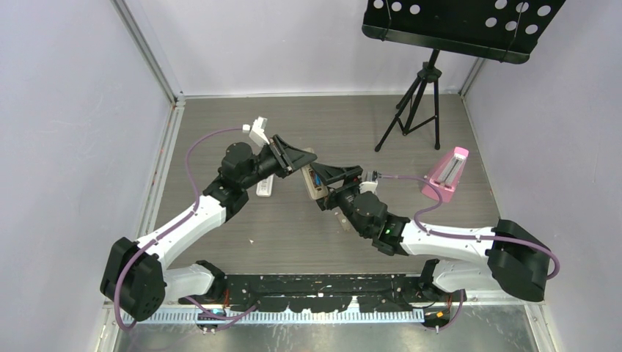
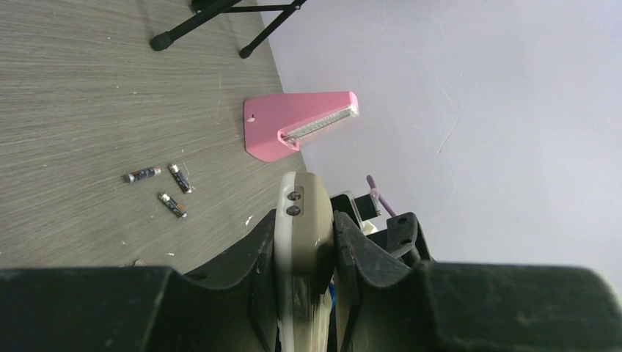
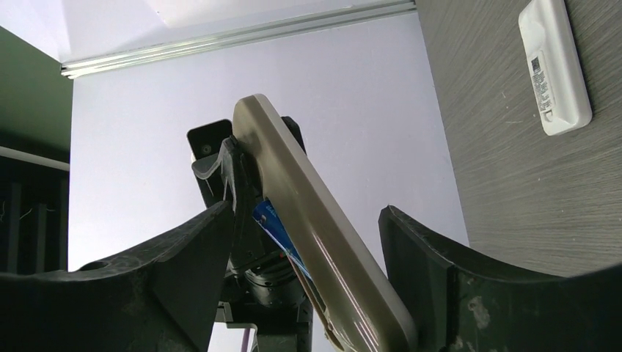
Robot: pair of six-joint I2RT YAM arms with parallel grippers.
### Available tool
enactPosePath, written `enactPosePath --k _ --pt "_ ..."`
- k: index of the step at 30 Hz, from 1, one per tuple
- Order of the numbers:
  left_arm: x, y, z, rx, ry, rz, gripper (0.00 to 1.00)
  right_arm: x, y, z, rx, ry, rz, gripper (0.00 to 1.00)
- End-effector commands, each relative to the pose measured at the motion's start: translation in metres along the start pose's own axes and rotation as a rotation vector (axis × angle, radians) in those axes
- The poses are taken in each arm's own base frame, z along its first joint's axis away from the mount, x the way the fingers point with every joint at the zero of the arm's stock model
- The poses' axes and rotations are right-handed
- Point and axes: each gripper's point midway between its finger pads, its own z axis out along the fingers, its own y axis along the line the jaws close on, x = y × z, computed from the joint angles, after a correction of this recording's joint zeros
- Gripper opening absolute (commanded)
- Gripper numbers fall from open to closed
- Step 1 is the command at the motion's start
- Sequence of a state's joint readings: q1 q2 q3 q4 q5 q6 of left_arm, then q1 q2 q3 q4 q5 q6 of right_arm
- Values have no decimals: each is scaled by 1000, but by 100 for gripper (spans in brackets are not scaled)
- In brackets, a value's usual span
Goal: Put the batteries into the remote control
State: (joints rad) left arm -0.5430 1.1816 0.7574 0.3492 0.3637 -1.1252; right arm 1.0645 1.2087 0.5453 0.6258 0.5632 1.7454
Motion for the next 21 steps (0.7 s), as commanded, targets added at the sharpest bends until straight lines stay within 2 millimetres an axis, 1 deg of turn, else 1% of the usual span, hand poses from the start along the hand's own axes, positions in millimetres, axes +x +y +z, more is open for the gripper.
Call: enactPosePath --k 1,5,9,14,21 --pt "-4 -23 -5 86 -9 43 0 -2 23 3 -78 -15 72 73" --pt "-4 -23 -6 84 -8 46 0 -2 21 4 -77 -9 72 63" --pt "-4 -22 -6 77 -8 45 0 -3 19 3 -77 -9 74 57" --pt "-5 -21 -5 66 -5 38 0 -6 16 2 -71 -14 63 53" --pt "-6 -23 -5 61 -7 40 0 -11 10 0 -66 -25 17 51"
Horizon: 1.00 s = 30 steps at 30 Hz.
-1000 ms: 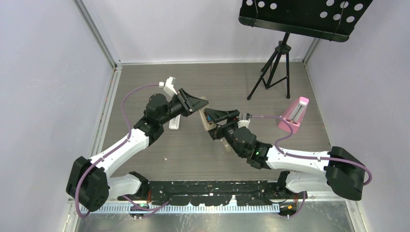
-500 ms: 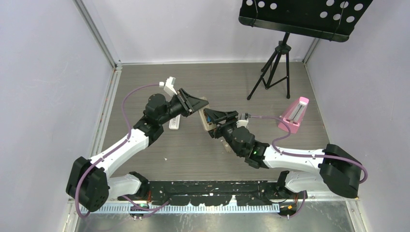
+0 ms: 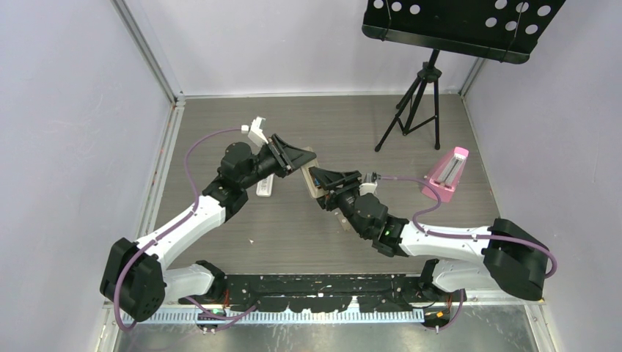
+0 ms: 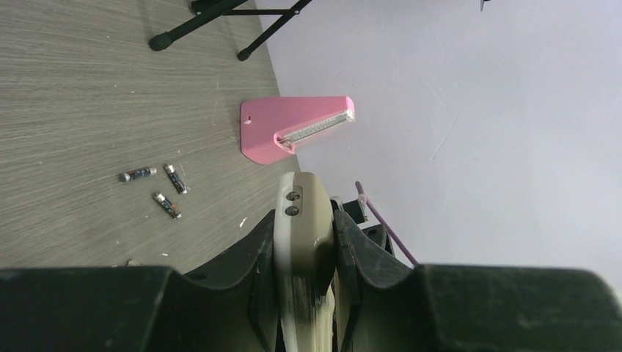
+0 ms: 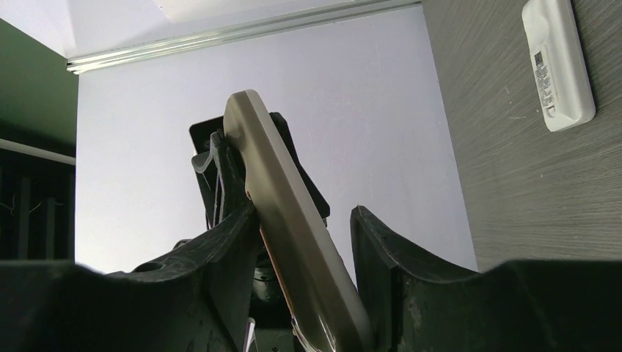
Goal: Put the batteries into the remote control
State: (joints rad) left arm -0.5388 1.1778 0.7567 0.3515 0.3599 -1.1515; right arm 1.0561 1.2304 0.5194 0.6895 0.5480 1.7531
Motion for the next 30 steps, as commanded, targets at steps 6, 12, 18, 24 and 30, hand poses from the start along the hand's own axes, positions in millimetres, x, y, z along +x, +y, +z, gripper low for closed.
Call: enactPosePath --k 6,12,18,24,30 --pt "-3 -20 -4 50 5 70 0 -14 15 -8 -70 -38 -66 84" --pt "-4 -15 -6 45 27 120 0 -27 17 -23 -102 -40 -224 91" --pt "11 -22 -13 122 166 266 0 -23 13 -40 -86 66 -675 88" --pt "30 -29 -20 231 277 360 0 1 -3 -54 -63 316 -1086 81" --pt "35 -32 -27 263 299 412 0 22 0 -54 -105 421 -1113 75"
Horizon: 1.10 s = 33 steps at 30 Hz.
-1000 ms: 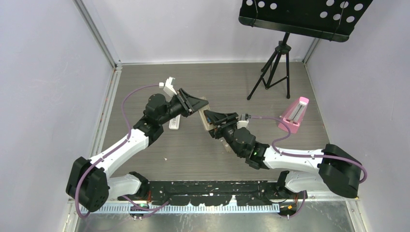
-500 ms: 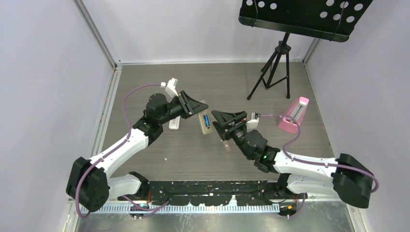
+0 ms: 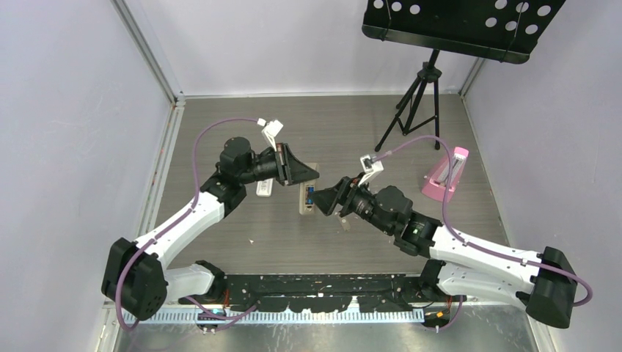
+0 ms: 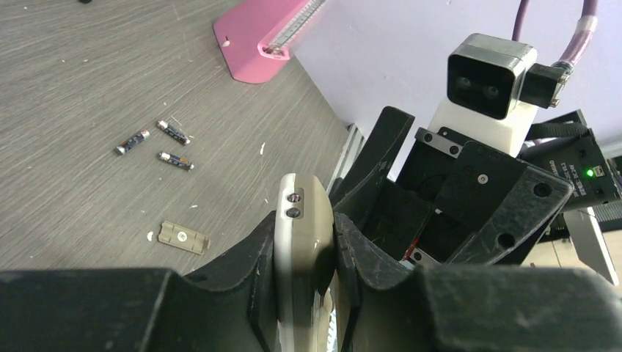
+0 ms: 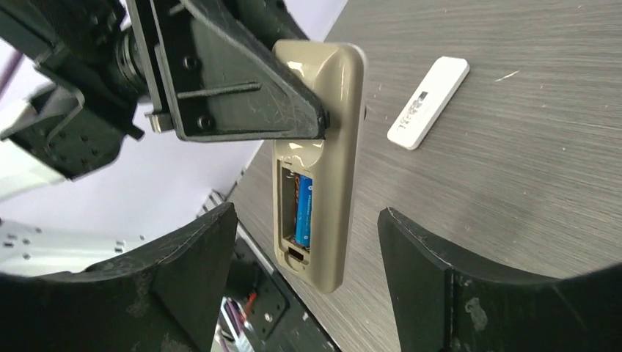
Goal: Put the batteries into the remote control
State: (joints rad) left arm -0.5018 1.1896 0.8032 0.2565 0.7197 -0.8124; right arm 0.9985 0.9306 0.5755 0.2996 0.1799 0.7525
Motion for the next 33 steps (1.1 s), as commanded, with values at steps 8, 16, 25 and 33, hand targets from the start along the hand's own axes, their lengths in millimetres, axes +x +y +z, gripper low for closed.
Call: enactPosePath --k 8,16,25,33 --pt "-7 -27 -9 83 13 138 0 14 12 11 -51 122 -151 58" --pt "-5 -29 -10 95 26 141 0 10 2 20 28 118 -165 55" --pt "-6 -26 -12 59 32 143 0 26 -13 16 78 225 -274 31" --pt "-5 -20 -11 30 36 143 0 21 -14 13 97 238 -303 43"
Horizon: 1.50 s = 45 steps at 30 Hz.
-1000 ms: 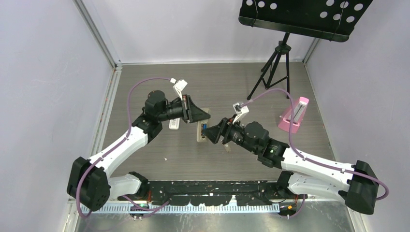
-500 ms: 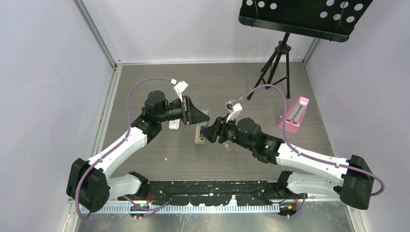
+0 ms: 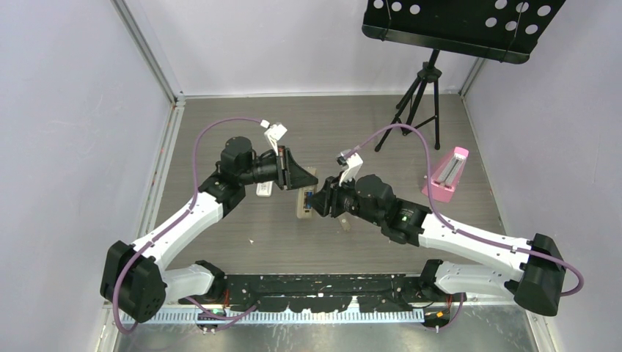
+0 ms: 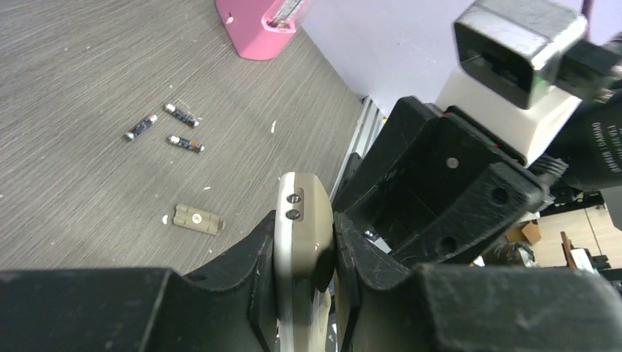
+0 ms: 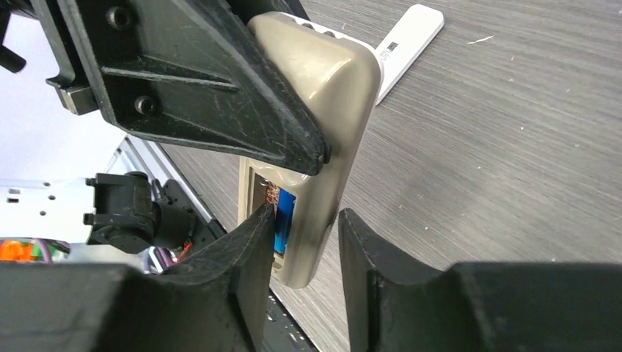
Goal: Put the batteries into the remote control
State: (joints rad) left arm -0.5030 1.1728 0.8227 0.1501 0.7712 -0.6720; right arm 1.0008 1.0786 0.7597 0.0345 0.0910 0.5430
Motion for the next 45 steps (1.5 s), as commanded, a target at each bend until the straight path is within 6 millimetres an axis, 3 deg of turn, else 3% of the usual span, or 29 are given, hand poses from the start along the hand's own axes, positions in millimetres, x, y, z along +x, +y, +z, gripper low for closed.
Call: enactPosePath --k 1,4,10,14,21,25,32,36,40,45 --pt "-19 -13 -6 -1 -40 51 0 -10 -3 -5 31 -5 -50 50" --pt "-16 0 -6 -61 -39 51 0 -23 3 -14 19 -48 -11 64" --pt "-9 15 -8 -103 -65 61 0 -43 7 -48 2 -126 28 70" --pt "-7 27 -10 -154 -93 53 0 -34 -33 -60 205 -106 65 70" --pt "-5 34 -14 -186 -134 59 0 2 -124 -76 675 63 43 65" --pt "-4 29 -15 -164 -131 65 0 25 -157 -69 730 243 85 64" --pt "-5 22 -17 -146 -137 78 0 29 -203 -51 820 318 64 63" --pt "-5 19 -19 -139 -137 81 0 34 -227 -38 871 367 63 56" --pt "-3 19 -20 -137 -134 76 0 46 -231 -18 824 441 39 43" --pt "-1 20 -20 -138 -132 73 0 50 -238 -6 826 458 24 41"
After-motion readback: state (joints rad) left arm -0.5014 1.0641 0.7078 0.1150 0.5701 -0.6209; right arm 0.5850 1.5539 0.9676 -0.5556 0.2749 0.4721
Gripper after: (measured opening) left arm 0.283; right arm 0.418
